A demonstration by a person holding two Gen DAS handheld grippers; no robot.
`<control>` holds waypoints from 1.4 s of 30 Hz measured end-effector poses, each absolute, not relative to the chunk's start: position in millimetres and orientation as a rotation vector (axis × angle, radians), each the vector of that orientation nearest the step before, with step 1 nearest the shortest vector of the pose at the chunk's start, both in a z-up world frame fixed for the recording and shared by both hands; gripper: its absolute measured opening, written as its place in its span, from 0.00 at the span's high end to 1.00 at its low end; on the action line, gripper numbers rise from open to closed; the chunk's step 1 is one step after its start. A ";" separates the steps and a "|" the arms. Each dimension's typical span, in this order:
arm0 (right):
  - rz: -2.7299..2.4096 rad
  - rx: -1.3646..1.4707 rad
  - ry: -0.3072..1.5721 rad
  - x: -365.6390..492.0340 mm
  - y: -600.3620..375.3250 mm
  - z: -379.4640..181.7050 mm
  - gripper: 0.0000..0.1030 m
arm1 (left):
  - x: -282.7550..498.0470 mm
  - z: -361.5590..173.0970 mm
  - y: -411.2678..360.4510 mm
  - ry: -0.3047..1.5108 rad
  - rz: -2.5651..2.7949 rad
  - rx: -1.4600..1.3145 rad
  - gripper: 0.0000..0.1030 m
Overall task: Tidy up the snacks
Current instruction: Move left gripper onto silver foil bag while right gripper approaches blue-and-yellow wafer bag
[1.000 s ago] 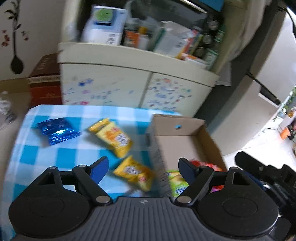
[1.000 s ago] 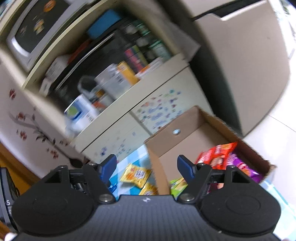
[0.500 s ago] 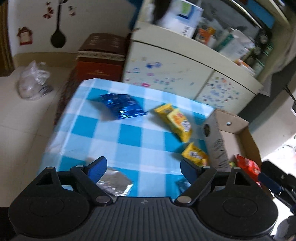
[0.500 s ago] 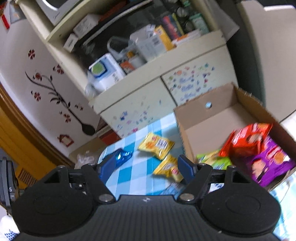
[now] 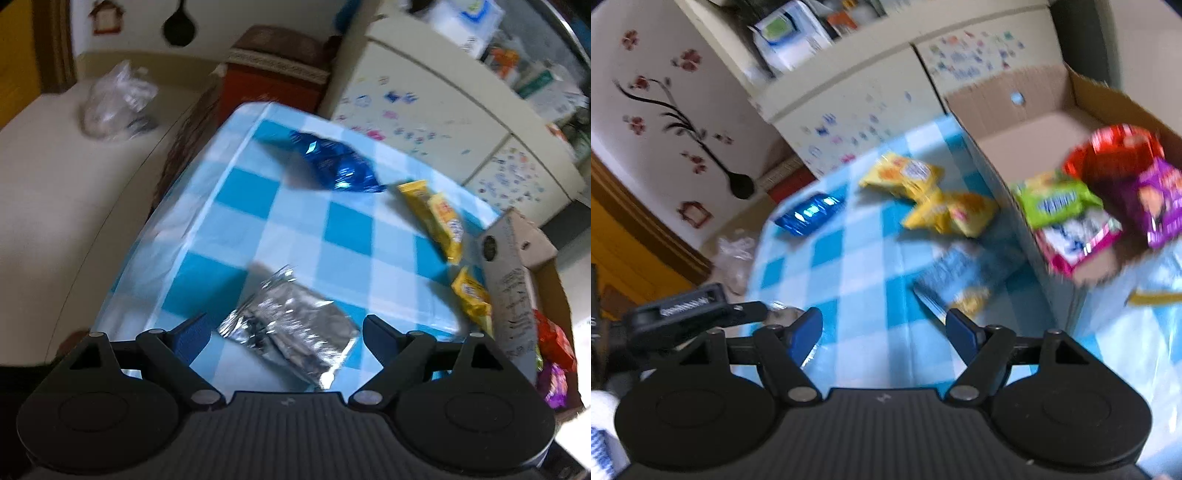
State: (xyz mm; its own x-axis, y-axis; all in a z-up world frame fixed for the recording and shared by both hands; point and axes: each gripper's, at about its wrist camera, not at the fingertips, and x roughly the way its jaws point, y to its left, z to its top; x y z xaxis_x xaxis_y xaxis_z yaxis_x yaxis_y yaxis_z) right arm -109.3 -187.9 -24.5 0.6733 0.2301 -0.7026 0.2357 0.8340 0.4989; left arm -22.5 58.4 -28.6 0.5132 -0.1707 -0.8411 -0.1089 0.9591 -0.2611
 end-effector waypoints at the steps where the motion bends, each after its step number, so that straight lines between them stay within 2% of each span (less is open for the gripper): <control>1: -0.019 0.600 0.855 -107.1 -186.7 -28.9 0.28 | -22.2 -32.1 59.5 1.043 -0.018 -0.302 0.10; 16: -0.223 0.557 0.860 -71.3 -182.3 -59.9 0.20 | -9.6 -54.2 61.0 1.060 0.115 -0.435 0.05; 25: -0.282 0.443 0.810 -58.0 -164.9 -64.7 0.13 | -2.8 -61.2 54.2 1.033 0.168 -0.409 0.00; 28: -0.297 0.403 0.798 -55.2 -163.0 -66.0 0.17 | -0.8 -62.6 51.0 1.023 0.169 -0.388 0.00; 32: -0.257 0.367 0.783 -51.2 -163.2 -67.0 0.28 | 1.6 -64.6 45.1 1.011 0.165 -0.341 0.00; 36: -0.169 0.315 0.781 -48.4 -158.5 -66.2 0.30 | 2.3 -64.5 46.6 1.014 0.166 -0.339 0.00; 38: -0.100 0.275 0.787 -47.1 -151.4 -65.4 0.37 | 2.1 -64.0 48.7 1.016 0.174 -0.344 0.00; 42: -0.018 0.217 0.800 -45.9 -138.8 -63.8 0.39 | -0.9 -62.8 52.5 1.022 0.187 -0.361 0.00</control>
State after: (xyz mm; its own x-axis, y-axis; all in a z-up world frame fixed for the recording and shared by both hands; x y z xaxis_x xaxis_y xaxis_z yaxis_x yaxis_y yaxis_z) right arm -45.9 -138.8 -63.8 0.6980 0.0660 -0.7131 0.0981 0.9775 0.1865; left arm -0.9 52.5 -62.8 0.5121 -0.0151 -0.8588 -0.3183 0.9253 -0.2061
